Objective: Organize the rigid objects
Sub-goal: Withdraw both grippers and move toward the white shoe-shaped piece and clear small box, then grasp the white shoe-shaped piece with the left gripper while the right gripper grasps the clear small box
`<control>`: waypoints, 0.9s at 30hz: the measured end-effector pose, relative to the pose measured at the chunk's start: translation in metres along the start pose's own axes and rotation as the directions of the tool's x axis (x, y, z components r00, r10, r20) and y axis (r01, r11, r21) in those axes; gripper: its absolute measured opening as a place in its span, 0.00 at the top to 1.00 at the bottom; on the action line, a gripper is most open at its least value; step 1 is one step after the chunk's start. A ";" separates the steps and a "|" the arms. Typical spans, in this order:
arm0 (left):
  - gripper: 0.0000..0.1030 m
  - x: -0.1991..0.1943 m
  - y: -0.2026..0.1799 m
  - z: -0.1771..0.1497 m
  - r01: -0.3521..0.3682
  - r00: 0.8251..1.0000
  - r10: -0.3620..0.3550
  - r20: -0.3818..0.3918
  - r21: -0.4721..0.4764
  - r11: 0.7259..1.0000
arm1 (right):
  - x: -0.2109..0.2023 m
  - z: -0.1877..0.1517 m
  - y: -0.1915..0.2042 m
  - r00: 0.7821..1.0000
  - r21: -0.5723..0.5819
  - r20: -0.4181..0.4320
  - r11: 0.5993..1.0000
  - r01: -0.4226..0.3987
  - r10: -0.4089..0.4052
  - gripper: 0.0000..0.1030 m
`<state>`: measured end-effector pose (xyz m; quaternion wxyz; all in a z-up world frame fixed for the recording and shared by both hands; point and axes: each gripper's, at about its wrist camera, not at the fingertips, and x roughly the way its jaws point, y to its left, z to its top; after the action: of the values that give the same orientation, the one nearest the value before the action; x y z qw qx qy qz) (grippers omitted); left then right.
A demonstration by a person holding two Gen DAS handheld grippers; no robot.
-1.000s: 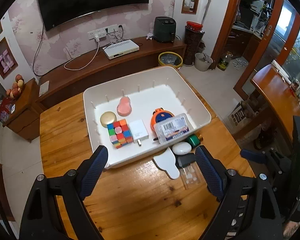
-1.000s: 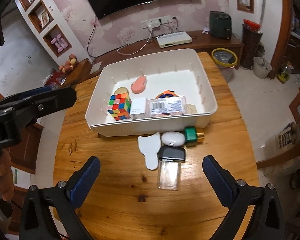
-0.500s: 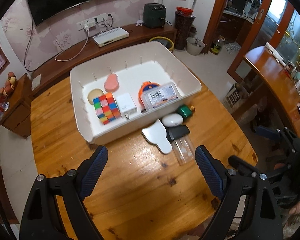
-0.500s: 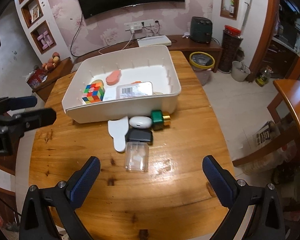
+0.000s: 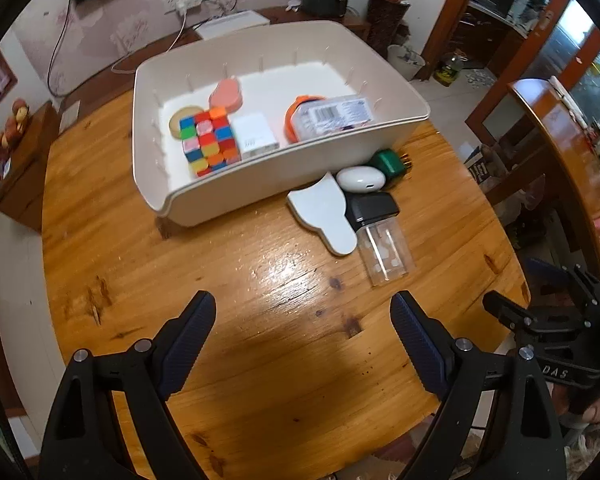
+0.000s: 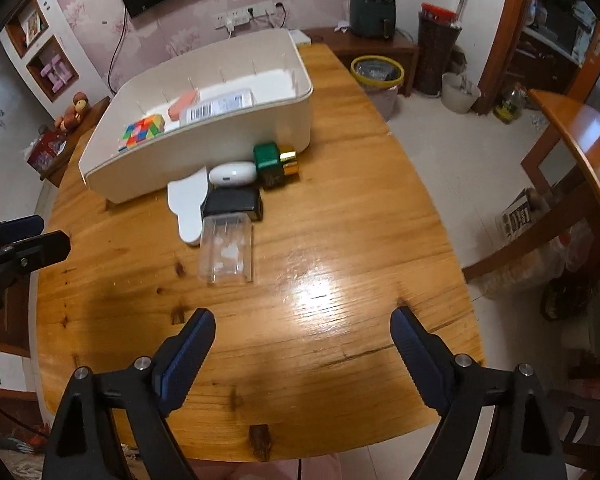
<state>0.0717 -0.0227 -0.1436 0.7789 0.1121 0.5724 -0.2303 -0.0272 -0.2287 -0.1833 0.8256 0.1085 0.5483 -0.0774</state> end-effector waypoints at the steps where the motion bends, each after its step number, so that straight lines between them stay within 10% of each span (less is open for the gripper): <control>1: 0.12 0.003 0.000 0.000 -0.002 1.000 0.002 -0.003 -0.007 1.000 | 0.004 0.000 0.001 1.000 -0.006 -0.004 1.000 -0.004 0.004 0.13; 27: 0.12 0.067 0.009 0.036 -0.036 0.999 0.036 -0.005 -0.231 0.972 | 0.097 0.016 0.064 0.993 -0.166 0.072 0.983 -0.076 0.089 0.41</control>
<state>0.1225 -0.0462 -0.1963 0.7905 0.0312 0.5935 -0.1481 0.0401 -0.1724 -0.2604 0.8553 0.0603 0.5146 -0.0022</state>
